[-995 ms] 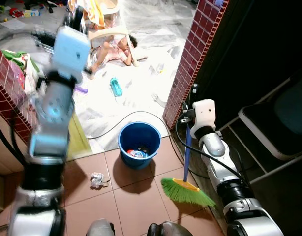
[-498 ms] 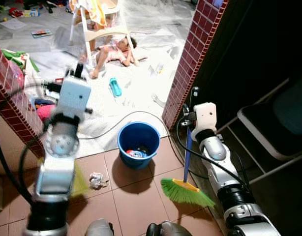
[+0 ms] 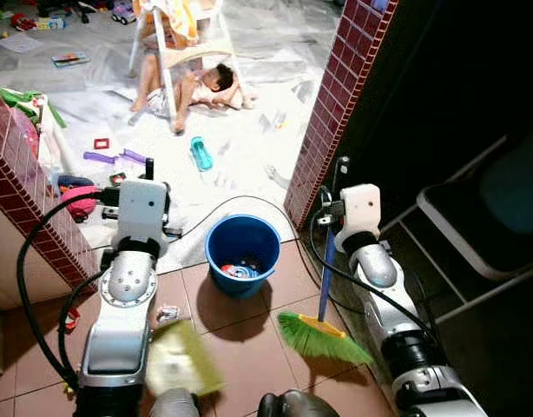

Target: Sweep floor

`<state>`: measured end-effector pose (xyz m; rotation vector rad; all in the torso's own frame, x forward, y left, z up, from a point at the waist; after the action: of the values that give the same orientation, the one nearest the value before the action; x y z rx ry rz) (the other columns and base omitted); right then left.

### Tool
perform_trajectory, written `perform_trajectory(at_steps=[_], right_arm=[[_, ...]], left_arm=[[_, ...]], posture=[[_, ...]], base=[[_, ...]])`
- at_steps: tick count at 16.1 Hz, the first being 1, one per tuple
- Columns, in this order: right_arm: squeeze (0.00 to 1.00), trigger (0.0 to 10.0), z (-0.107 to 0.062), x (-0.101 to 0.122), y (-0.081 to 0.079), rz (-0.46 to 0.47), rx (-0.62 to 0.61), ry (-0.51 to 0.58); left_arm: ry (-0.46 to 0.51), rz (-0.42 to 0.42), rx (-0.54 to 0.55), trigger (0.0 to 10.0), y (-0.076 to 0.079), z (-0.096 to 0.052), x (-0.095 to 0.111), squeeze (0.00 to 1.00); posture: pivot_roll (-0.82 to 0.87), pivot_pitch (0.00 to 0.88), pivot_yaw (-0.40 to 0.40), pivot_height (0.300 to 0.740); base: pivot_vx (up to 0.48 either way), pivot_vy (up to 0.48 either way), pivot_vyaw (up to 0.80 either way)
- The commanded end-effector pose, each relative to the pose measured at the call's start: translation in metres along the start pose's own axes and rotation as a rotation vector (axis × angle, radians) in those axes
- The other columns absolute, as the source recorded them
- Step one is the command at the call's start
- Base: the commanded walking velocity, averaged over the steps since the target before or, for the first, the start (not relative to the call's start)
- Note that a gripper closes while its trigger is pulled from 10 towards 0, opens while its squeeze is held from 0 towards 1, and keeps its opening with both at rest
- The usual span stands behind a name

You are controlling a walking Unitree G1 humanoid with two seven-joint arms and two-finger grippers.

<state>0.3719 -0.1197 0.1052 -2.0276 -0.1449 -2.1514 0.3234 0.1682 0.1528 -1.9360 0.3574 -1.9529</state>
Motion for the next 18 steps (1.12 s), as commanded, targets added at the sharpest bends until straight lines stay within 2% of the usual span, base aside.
perform_trajectory(at_steps=[1, 5, 8, 15, 18], right_arm=[[0.0, 10.0, -0.001, 0.001, 0.005, 0.015, -0.022, -0.004], [0.0, 10.0, 0.0, 0.001, 0.007, 0.023, -0.037, -0.006], [0.0, 10.0, 0.002, 0.003, 0.005, 0.023, -0.031, 0.002], [0.0, 10.0, 0.003, 0.004, 0.005, 0.02, -0.03, 0.0], [0.0, 10.0, 0.003, 0.004, 0.004, 0.018, -0.027, 0.002]], left_arm=[[0.076, -0.013, 0.031, 10.0, -0.008, 0.001, 0.023, 0.0], [0.134, -0.015, -0.009, 10.0, -0.001, 0.001, 0.032, 0.0], [0.144, -0.025, -0.048, 10.0, 0.011, 0.0, 0.036, 0.0], [0.158, -0.052, -0.068, 10.0, 0.014, 0.002, 0.042, 0.0], [0.162, -0.061, -0.078, 10.0, 0.017, 0.002, 0.043, 0.0]], posture=[[0.03, 0.058, -0.08, 0.74], [0.03, 0.059, -0.076, 0.74], [0.03, 0.06, -0.074, 0.74], [0.03, 0.063, -0.073, 0.74], [0.03, 0.06, -0.077, 0.74]], base=[[0.0, 0.0, 0.0], [0.0, 0.0, 0.0], [0.0, 0.0, 0.0], [0.0, 0.0, 0.0], [-0.251, 0.0, 0.0]])
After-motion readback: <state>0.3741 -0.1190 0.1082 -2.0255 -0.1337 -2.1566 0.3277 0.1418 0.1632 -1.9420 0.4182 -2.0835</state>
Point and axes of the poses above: a point about 5 cm out from each wrist's last joint towards the gripper, its own z axis pointing out of the wrist towards the gripper, its own x axis along the axis of the wrist's last joint, y = z × x, the point moved 5 cm from there along z, pointing out of the wrist towards the gripper, and after that the axes turned 10 degrees about z, right-handed, at the moved point
